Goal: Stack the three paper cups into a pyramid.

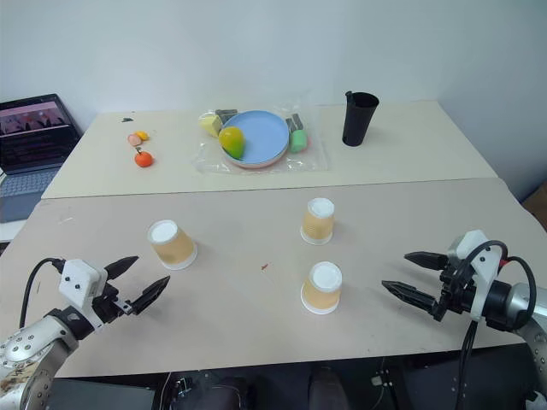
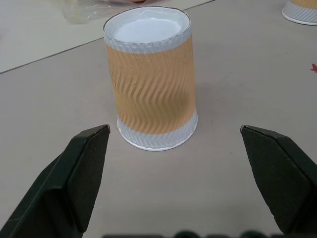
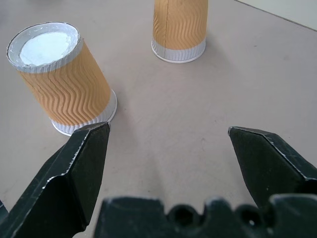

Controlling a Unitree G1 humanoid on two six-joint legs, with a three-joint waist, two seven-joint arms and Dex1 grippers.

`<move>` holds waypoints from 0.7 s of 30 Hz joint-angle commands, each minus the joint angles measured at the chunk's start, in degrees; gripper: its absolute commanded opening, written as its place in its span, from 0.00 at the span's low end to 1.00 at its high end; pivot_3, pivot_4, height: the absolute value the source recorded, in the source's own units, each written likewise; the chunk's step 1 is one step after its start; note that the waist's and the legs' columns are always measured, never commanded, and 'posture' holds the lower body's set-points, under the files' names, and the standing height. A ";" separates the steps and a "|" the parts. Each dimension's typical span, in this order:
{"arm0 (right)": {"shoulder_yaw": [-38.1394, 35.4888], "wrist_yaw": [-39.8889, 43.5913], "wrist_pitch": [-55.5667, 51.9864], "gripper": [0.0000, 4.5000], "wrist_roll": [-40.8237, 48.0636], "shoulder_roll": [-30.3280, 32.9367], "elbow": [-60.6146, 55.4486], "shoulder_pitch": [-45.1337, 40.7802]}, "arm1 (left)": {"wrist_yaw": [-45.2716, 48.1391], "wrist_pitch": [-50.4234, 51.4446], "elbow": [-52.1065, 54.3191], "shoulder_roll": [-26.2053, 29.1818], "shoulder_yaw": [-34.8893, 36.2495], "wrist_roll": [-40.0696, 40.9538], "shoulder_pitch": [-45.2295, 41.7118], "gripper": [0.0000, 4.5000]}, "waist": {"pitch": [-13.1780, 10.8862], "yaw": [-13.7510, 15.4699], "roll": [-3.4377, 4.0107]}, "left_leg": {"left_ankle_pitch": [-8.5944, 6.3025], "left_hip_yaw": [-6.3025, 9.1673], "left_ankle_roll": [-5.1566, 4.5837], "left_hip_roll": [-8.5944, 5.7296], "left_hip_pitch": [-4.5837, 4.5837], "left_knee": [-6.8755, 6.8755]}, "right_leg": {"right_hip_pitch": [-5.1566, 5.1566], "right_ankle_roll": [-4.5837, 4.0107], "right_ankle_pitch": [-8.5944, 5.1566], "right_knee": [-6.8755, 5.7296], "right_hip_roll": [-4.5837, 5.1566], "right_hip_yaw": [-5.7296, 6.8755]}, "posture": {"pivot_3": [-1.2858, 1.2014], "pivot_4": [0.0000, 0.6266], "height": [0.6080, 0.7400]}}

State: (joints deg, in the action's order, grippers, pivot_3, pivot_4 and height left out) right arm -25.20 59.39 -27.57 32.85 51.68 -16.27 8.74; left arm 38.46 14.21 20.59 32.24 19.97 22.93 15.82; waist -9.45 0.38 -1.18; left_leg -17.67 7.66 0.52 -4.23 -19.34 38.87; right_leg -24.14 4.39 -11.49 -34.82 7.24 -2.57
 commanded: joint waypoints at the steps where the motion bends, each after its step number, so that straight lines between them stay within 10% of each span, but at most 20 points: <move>1: -1.58 -0.01 0.06 0.99 0.80 -0.12 -0.19 -0.05 | 3.42 1.09 3.29 2.30 -1.40 2.43 -1.11 1.00 | 0.00 0.02 0.00 | 0.00 0.00 0.00 0.00 0.00 0.00 | 0.00 0.00 0.00 0.00 0.00 0.00 | 0.52 0.24 0.96; 11: -4.46 7.57 -3.28 0.99 3.94 3.90 -7.66 8.09 | 17.38 12.24 5.29 12.77 -9.94 13.20 -19.45 1.00 | -0.03 0.09 0.05 | 0.01 0.00 0.00 -0.04 0.00 0.04 | 0.01 -0.04 0.02 -0.07 -0.08 0.03 | 0.52 0.24 0.96; 21: 3.27 -1.13 -6.85 0.99 8.61 -1.21 -21.13 3.54 | 18.97 10.44 -10.52 6.21 -18.53 8.86 -42.84 1.00 | -0.14 -0.96 -0.12 | 0.05 -0.02 0.10 -0.04 0.00 0.13 | 0.00 0.01 0.01 -0.07 -0.23 0.01 | 0.52 0.24 0.96</move>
State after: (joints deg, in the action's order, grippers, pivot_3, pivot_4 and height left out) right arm -21.93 60.41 -33.21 39.61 50.86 -34.85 13.33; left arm 56.18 26.37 11.60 38.62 1.58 32.70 -25.67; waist -9.59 -0.58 -1.30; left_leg -17.60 7.64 0.64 -4.28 -19.35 38.99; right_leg -24.15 4.32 -11.44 -34.89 7.01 -2.56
